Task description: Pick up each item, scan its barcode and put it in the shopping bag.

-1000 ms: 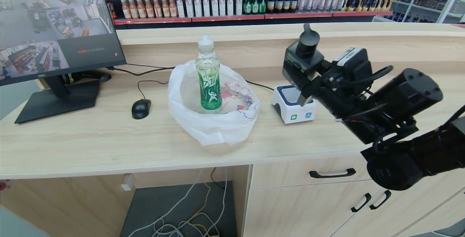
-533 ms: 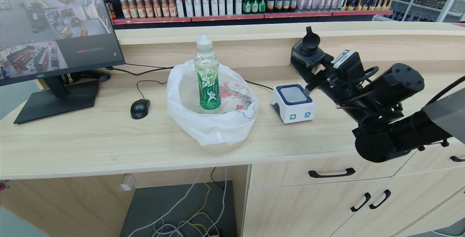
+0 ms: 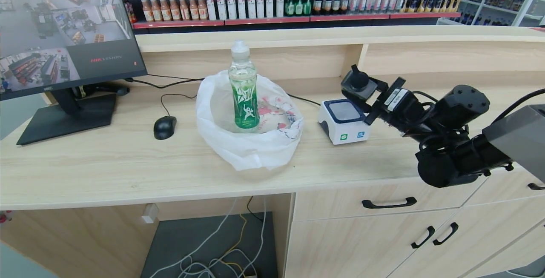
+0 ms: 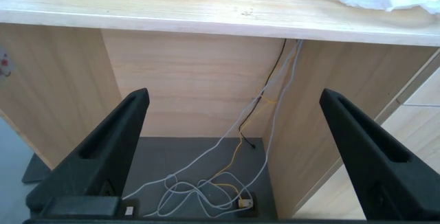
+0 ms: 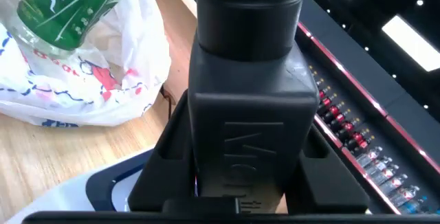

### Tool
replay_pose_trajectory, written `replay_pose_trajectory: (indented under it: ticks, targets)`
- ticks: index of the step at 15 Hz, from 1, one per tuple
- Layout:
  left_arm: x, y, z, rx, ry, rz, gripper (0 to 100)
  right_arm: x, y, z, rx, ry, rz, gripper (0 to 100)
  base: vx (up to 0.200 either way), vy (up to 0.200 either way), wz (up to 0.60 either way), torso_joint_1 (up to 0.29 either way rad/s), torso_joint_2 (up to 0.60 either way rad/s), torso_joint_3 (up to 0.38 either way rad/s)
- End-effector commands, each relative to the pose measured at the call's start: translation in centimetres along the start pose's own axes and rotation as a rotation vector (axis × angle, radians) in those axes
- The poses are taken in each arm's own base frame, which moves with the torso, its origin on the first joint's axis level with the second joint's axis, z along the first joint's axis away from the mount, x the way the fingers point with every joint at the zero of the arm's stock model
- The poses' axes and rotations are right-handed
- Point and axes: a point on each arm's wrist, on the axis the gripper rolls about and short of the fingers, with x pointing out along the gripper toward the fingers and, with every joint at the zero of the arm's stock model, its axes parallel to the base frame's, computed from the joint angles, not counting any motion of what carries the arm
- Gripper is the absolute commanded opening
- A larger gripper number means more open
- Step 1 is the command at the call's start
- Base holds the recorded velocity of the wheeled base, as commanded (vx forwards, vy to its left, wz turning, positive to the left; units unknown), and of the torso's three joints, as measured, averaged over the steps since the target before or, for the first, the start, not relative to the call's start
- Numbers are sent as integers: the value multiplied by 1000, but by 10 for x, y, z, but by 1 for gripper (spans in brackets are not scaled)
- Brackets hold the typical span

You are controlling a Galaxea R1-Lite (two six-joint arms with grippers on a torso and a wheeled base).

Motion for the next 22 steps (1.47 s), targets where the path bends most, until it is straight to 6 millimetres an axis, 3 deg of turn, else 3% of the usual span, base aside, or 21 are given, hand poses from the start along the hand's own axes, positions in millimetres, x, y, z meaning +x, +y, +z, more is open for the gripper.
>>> replay_pose_trajectory:
  ticks: [1, 22]
  targets:
    - [0, 0, 0, -1, 0, 1, 100, 1, 7, -11, 6, 2, 14, 0, 0, 0, 0, 0, 0, 0]
    - [0, 0, 0, 1, 0, 1, 100, 6, 27, -20, 19, 1, 47, 0, 0, 0, 0, 0, 0, 0]
